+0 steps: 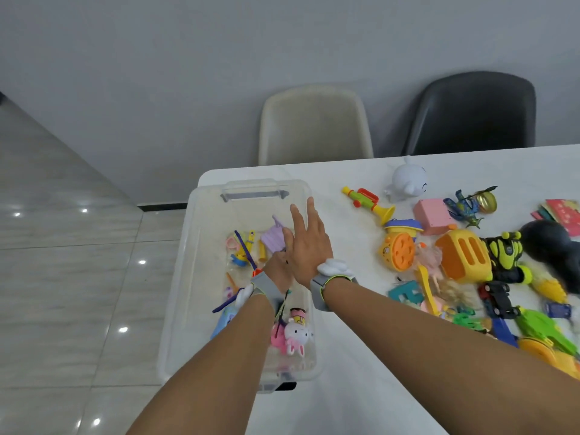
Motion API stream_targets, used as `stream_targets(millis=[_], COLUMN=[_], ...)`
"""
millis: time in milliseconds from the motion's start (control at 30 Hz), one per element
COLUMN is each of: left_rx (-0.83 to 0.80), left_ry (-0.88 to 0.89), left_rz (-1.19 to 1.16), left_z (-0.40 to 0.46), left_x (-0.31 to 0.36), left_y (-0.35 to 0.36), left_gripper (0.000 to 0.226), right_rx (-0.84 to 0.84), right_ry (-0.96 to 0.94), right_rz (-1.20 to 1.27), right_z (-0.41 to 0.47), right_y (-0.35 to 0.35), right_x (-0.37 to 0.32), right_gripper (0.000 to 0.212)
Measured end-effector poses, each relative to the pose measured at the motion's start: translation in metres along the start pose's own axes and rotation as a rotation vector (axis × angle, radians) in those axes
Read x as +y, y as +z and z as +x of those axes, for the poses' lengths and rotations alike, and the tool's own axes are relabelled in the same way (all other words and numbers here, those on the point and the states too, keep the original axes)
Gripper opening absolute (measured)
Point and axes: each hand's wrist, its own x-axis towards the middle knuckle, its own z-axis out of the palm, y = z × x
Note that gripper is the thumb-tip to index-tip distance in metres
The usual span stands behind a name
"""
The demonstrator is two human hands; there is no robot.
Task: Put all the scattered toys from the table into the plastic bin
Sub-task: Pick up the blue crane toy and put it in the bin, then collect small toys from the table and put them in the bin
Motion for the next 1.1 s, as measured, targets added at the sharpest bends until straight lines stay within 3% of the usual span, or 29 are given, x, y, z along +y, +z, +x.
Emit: stream_targets(millis=[100,267,500,667,933,1100], left_rx=[0.022,0.321,0.566,0.452,0.222,0.141], left_ry=[-0.091,-0.007,0.219,0.293,0.233,0.255], left_rz=[-0.079,-0.253,-0.402,-0.395,-0.212,-0.051], left_z=[-0.011,-0.022,-0.019,-0.013,0.026,0.064], left_x=[0.009,0.042,0.137,0.187,0.203,0.208], left_y=[-0.022,-0.047,-0.04,0.0,0.077,0.102], left_gripper=[0.034,0.033,0.021,0.019,0.022,0.032], right_rx=[0.027,0.119,0.275,0.256,0.02,-0.134], right_ry=[0.011,0.078,0.156,0.246,0.448,0.4], right_rz=[0.092,0.301,0.296,0.179,0.059,-0.07], right_z=[0.001,0.001,-0.007,-0.012,-0.012,-0.008], right_y=[0.002,-0.018,-0.075,-0.101,-0.102,-0.08], right_x=[0.005,0.014,0.081,0.139,0.234,0.259], right_gripper=[0.05,0.042,0.038,0.039,0.049,0.078])
